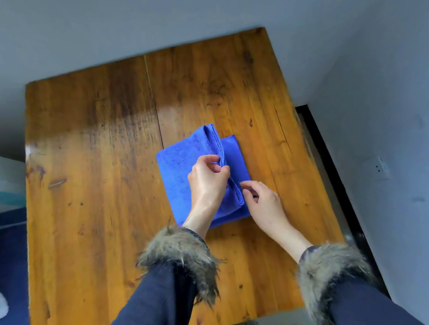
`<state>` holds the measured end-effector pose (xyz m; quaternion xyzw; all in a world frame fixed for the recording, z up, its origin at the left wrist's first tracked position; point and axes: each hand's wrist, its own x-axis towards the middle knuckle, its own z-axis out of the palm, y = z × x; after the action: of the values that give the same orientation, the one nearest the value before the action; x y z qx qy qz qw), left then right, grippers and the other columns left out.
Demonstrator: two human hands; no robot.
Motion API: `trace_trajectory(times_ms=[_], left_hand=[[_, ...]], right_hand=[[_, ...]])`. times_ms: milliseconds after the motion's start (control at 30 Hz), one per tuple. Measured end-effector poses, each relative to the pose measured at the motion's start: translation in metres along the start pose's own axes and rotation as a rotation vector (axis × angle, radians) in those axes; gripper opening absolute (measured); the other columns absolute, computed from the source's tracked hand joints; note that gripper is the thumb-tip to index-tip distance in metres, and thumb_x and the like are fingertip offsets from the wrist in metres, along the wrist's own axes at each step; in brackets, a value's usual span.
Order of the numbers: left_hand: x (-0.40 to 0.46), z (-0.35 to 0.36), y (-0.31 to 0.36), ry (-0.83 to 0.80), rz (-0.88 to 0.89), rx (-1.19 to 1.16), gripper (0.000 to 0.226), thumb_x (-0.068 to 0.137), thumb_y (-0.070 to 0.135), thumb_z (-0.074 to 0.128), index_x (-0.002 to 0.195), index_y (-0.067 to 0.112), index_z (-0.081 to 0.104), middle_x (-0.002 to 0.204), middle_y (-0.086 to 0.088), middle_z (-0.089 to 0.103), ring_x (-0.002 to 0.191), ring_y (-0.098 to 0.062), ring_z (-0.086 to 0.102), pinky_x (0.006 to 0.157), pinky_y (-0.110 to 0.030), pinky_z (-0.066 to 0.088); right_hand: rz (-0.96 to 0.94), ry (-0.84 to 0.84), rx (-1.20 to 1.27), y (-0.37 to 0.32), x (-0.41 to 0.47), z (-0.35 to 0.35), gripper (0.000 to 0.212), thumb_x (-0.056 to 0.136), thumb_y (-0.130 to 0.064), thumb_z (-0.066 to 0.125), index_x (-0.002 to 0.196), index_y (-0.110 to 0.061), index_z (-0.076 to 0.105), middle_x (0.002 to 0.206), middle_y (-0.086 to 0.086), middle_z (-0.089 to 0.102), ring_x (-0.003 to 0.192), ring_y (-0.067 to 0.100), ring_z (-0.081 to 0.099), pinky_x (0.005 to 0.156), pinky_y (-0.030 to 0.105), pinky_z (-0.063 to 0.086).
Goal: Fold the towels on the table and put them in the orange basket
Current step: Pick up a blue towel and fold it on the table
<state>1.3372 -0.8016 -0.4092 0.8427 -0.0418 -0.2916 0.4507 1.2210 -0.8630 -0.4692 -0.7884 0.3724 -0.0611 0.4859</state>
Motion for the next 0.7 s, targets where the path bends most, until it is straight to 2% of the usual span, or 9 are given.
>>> trace_trajectory(times_ms=[67,133,200,267,400,467,567,633,700], left_hand=[[0.000,0.013,-0.004,-0.003,0.013,0.052,0.020,0.082,0.010,0.058,0.100,0.017,0.058,0.075,0.005,0.057,0.086,-0.028,0.063,0.081,-0.044,0.053],[-0.001,0.021,-0.008,0.003,0.022,0.089,0.019,0.082,0.010,0.058,0.100,0.017,0.058,0.074,0.006,0.056,0.085,-0.029,0.063,0.083,-0.043,0.051],[-0.002,0.026,-0.010,0.007,0.041,0.114,0.020,0.082,0.010,0.058,0.101,0.016,0.058,0.072,0.007,0.056,0.083,-0.028,0.063,0.082,-0.043,0.050],[-0.002,0.030,-0.010,-0.008,0.053,0.111,0.019,0.082,0.011,0.059,0.101,0.015,0.059,0.072,0.006,0.057,0.079,-0.026,0.063,0.082,-0.042,0.051],[-0.008,0.030,-0.015,-0.076,0.087,0.033,0.016,0.090,0.015,0.056,0.105,0.013,0.062,0.089,0.002,0.064,0.086,-0.022,0.064,0.082,-0.040,0.053],[-0.011,0.019,-0.023,0.000,0.213,0.093,0.019,0.092,0.009,0.051,0.105,0.012,0.064,0.098,-0.001,0.066,0.092,-0.022,0.063,0.082,-0.033,0.050],[-0.008,-0.008,-0.043,0.210,0.491,0.358,0.027,0.087,-0.003,0.047,0.107,0.006,0.062,0.105,-0.010,0.063,0.101,-0.030,0.055,0.088,-0.033,0.041],[-0.001,-0.026,-0.059,0.316,0.511,0.528,0.034,0.086,-0.001,0.048,0.118,0.003,0.058,0.121,-0.015,0.057,0.115,-0.034,0.048,0.098,-0.039,0.035],[0.009,-0.038,-0.072,0.308,0.436,0.588,0.042,0.090,0.002,0.049,0.132,0.001,0.046,0.141,-0.019,0.041,0.133,-0.036,0.034,0.108,-0.042,0.026]], right_hand=[[0.080,-0.012,0.091,0.005,0.003,-0.003,0.024,0.094,-0.006,0.046,0.110,-0.006,0.064,0.106,0.006,0.065,0.091,0.012,0.058,0.082,0.014,0.043],[0.192,-0.029,0.249,0.007,0.005,-0.007,0.024,0.097,-0.010,0.042,0.108,-0.009,0.063,0.103,0.005,0.066,0.092,0.014,0.062,0.082,0.024,0.051],[0.273,-0.037,0.379,0.007,0.009,-0.011,0.023,0.098,-0.015,0.041,0.105,-0.013,0.063,0.094,0.001,0.067,0.088,0.012,0.063,0.074,0.020,0.053],[0.311,-0.052,0.413,0.008,0.013,-0.014,0.025,0.098,-0.019,0.041,0.105,-0.011,0.064,0.090,-0.003,0.067,0.085,0.011,0.064,0.072,0.020,0.053],[0.344,-0.096,0.402,0.008,0.018,-0.017,0.021,0.097,-0.023,0.045,0.094,-0.018,0.065,0.086,0.000,0.066,0.082,0.017,0.062,0.081,0.039,0.052],[0.322,-0.087,0.343,0.007,0.022,-0.016,0.015,0.093,-0.027,0.053,0.091,-0.018,0.064,0.078,-0.003,0.063,0.079,0.016,0.059,0.081,0.040,0.051],[0.252,-0.077,0.113,0.001,0.030,-0.012,0.026,0.085,-0.042,0.062,0.091,-0.016,0.064,0.071,-0.005,0.060,0.074,0.017,0.060,0.071,0.031,0.047],[0.210,-0.091,-0.098,-0.004,0.035,-0.008,0.035,0.081,-0.054,0.059,0.088,-0.020,0.056,0.068,-0.003,0.054,0.074,0.022,0.057,0.063,0.033,0.041],[0.195,-0.102,-0.271,-0.010,0.041,-0.004,0.043,0.079,-0.064,0.053,0.085,-0.022,0.047,0.071,-0.002,0.052,0.074,0.026,0.052,0.060,0.032,0.034]])
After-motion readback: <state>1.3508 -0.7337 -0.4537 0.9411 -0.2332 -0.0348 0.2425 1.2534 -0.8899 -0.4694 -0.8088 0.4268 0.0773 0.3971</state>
